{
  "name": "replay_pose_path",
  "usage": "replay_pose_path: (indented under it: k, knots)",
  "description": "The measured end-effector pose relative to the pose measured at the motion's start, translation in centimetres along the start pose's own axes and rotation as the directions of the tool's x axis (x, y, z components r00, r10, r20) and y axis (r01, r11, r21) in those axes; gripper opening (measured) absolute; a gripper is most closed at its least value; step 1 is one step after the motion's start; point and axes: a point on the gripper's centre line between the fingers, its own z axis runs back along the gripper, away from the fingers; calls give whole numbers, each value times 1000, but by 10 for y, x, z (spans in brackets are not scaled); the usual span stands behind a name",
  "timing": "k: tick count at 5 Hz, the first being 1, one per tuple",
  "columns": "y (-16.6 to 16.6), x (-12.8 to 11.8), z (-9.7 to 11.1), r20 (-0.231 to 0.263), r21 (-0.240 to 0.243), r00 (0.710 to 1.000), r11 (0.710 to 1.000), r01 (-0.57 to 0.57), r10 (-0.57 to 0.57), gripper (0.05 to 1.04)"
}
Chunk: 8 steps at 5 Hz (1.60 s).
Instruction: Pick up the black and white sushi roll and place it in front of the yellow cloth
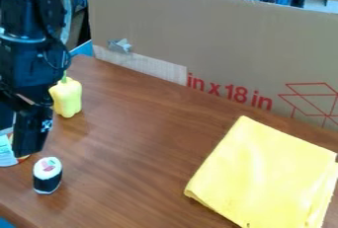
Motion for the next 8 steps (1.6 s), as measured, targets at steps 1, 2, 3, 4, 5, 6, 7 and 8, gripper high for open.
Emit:
replay_pose_path:
  k: [1,2,3,4,5,6,7,8]
  knots:
    - [-1,0,-3,-3,-3,1000,1000,2,-2,1005]
    - [3,10,-3,75,29,997,1000,10,-12,1005]
    - [5,15,-7,125,61,992,998,13,-21,1005]
    - [12,23,-18,153,53,988,999,6,-15,1005]
    - [13,33,-39,98,22,995,1000,2,-4,1005]
    - [11,40,-50,60,-10,998,1000,5,-4,1005]
    - [10,42,-58,32,-25,999,1000,0,1,1005]
    - [5,46,-67,-16,-22,1000,1000,1,-1,1005]
